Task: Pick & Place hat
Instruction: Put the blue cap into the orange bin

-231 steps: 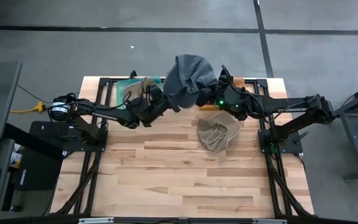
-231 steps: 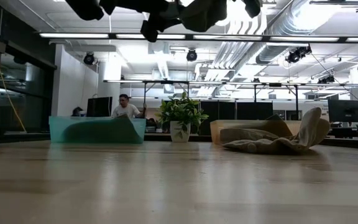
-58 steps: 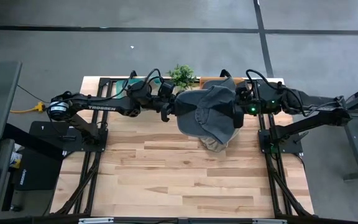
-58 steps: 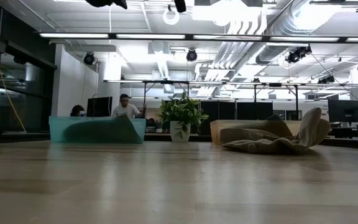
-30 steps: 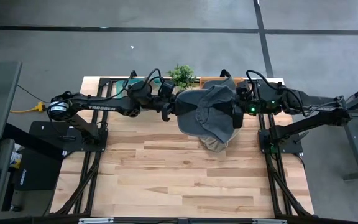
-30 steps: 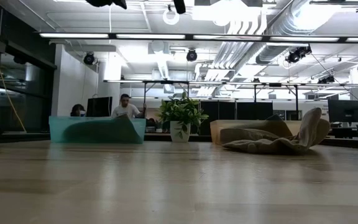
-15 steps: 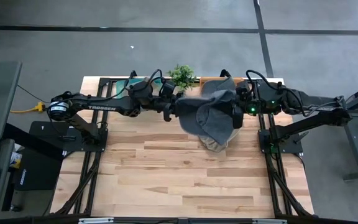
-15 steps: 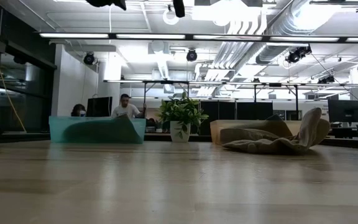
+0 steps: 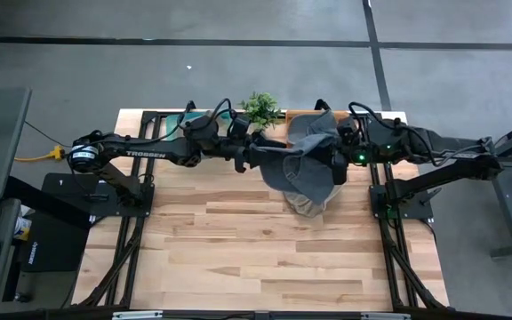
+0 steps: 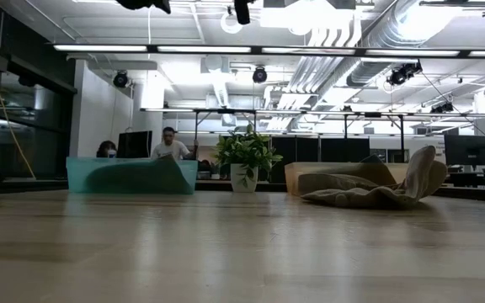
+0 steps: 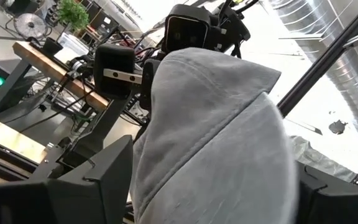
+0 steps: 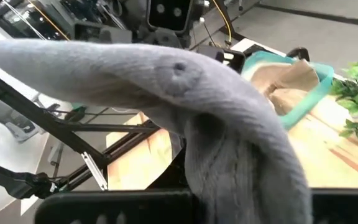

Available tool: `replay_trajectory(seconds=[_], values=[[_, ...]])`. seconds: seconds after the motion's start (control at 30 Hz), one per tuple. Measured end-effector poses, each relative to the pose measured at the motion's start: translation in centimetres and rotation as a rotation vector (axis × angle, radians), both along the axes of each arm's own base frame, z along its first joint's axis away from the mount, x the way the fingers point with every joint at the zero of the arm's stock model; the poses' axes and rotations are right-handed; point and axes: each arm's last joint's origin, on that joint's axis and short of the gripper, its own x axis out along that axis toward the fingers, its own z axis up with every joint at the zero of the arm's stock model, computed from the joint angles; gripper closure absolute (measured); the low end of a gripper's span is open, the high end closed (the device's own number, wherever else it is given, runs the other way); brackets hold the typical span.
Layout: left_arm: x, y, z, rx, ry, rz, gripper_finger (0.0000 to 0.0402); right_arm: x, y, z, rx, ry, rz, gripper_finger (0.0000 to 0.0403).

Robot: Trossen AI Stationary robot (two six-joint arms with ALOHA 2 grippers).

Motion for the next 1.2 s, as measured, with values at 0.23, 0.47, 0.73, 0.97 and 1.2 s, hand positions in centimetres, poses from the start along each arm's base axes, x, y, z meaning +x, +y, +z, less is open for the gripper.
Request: replay_trajectory(seconds=[0.23, 0.47, 0.73, 0.97, 1.2], values=[[-1.0, 1.2, 0.2, 0.026, 0.085, 0.042, 0.0137, -0.1, 0.0, -0.3, 0.016, 0.033, -0.007, 0.0403], [-4.2, 3.6, 1.6, 0.02, 0.173, 0.132, 0.0137, -0.3, 0.0, -0.7, 0.022, 0.077, -0.021, 0.0403], [-8.3, 5.0, 3.8, 0.008, 0.195, 0.198, 0.0137, -0.3, -0.1, -0.7, 0.035, 0.074, -0.048, 0.0403], [-12.3, 5.1, 5.4, 0.007, 0.212, 0.205, 0.0137, -0.4, -1.2, -0.9, 0.048, 0.094, -0.102, 0.0403], [-14.7, 3.9, 5.4, 0.009, 0.306, 0.19, 0.0137, -0.6, -3.4, -1.0, 0.086, 0.091, -0.156, 0.0403]])
